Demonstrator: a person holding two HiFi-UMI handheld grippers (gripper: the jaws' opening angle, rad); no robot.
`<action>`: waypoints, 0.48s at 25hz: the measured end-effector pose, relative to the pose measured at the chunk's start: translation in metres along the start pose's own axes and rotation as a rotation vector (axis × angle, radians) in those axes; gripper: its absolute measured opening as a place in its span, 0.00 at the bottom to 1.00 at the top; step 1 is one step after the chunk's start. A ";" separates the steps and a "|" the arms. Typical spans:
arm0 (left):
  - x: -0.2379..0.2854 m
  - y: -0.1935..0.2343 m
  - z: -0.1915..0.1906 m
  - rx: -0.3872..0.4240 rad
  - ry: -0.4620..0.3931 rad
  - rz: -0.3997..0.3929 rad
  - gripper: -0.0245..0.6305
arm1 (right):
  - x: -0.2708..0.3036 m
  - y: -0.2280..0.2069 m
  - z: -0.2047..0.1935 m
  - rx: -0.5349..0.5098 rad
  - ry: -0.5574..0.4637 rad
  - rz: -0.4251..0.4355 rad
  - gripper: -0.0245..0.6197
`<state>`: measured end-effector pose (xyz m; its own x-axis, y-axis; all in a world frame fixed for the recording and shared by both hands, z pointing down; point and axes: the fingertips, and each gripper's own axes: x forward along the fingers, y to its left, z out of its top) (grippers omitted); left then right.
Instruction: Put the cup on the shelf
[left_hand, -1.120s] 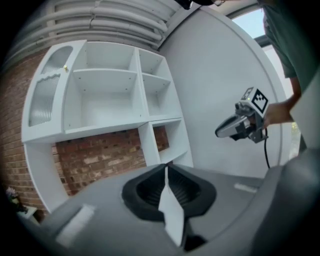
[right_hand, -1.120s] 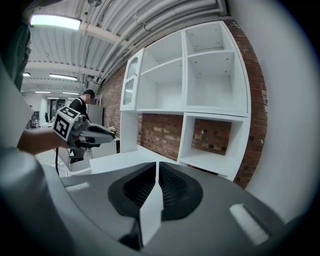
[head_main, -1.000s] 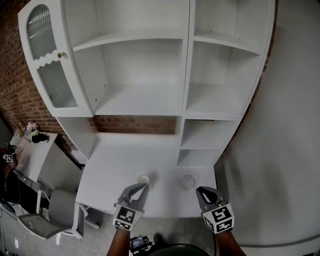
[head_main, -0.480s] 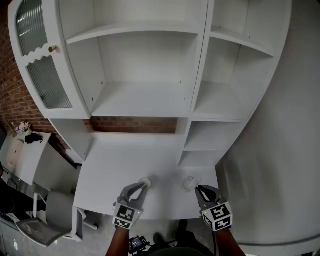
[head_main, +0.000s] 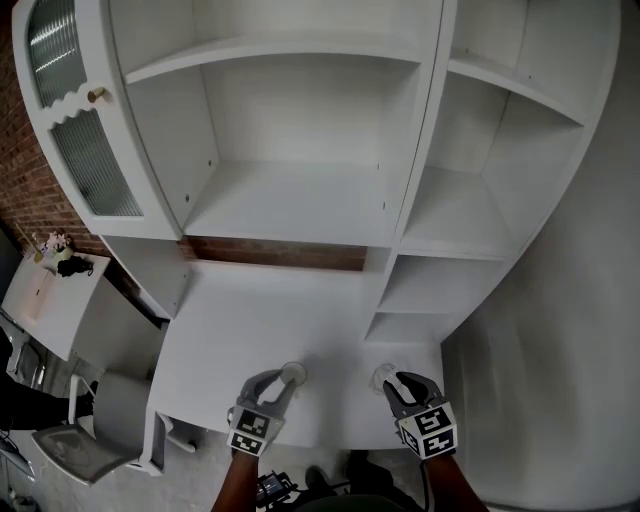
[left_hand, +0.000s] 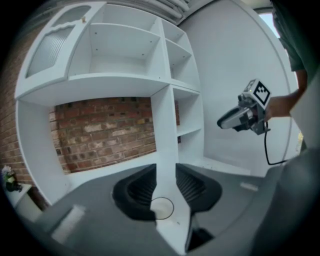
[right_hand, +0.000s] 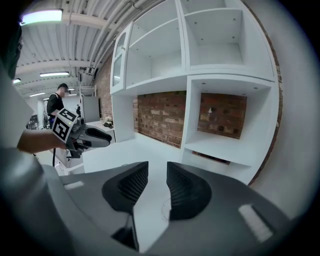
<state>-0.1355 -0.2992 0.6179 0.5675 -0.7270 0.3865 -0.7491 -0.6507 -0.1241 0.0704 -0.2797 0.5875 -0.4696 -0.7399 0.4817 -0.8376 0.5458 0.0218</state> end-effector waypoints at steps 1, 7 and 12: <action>0.005 0.001 -0.005 -0.008 0.012 0.003 0.22 | 0.006 -0.003 -0.003 0.003 0.009 0.006 0.24; 0.038 0.006 -0.041 -0.044 0.095 0.012 0.37 | 0.042 -0.023 -0.031 0.033 0.071 0.040 0.39; 0.068 0.009 -0.071 -0.060 0.174 0.017 0.54 | 0.070 -0.040 -0.058 0.053 0.135 0.061 0.52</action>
<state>-0.1281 -0.3390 0.7083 0.4911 -0.6852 0.5379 -0.7798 -0.6210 -0.0791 0.0871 -0.3302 0.6709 -0.4811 -0.6443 0.5946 -0.8240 0.5638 -0.0558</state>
